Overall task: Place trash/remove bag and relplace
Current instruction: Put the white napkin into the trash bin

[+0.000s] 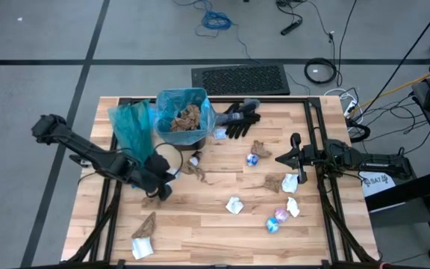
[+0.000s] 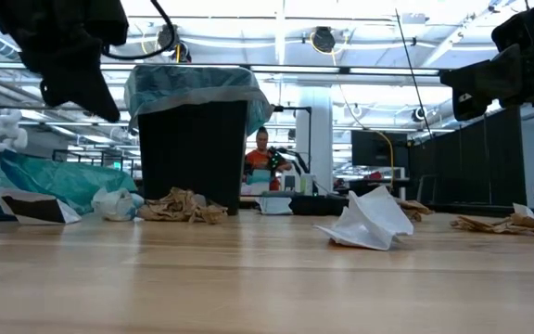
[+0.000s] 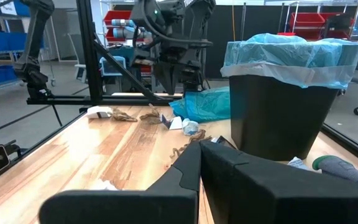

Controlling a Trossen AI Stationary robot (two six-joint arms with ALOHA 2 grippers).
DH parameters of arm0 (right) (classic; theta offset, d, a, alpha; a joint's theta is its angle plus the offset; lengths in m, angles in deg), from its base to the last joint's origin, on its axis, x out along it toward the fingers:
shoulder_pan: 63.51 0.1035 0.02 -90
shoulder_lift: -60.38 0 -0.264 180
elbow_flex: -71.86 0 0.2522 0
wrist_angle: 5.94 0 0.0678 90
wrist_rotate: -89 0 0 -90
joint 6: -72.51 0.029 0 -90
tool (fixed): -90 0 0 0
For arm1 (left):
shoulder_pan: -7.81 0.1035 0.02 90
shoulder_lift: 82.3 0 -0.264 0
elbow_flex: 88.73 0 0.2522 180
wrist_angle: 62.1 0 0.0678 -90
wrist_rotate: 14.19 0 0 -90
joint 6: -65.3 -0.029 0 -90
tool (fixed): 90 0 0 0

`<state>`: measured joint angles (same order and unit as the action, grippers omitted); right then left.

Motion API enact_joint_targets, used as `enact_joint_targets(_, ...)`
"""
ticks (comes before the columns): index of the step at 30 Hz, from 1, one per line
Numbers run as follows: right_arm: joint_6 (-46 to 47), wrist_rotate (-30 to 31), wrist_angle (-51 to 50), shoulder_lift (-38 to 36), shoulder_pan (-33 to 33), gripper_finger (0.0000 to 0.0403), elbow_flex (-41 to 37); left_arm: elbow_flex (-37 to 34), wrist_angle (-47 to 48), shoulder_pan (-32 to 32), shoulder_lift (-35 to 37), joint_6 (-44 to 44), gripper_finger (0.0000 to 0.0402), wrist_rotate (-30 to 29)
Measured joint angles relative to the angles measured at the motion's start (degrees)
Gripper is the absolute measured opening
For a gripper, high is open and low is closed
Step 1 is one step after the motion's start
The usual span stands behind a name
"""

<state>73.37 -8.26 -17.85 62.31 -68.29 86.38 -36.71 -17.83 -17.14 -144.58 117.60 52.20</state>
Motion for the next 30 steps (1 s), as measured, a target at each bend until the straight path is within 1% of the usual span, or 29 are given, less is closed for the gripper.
enact_joint_targets(5,0.0,0.0,0.0,0.0,0.0,0.0000,0.0,0.0,0.0,0.9,-3.1,2.8,0.0028,-0.1)
enact_joint_targets(14,0.0,0.0,0.0,0.0,0.0,0.0000,0.0,0.0,-0.1,2.8,-5.2,10.0,0.0102,-0.3)
enact_joint_targets(18,0.0,0.0,0.0,0.0,0.0,0.0000,0.0,0.0,0.0,3.6,-6.1,11.9,0.0127,0.5)
enact_joint_targets(24,0.0,0.0,0.0,0.0,0.0,0.0000,0.0,0.0,0.0,6.6,-9.2,15.0,0.0134,5.3)
enact_joint_targets(30,0.0,0.0,0.0,0.0,0.0,0.0000,0.0,0.0,0.1,10.3,-13.5,17.9,0.0134,8.3)
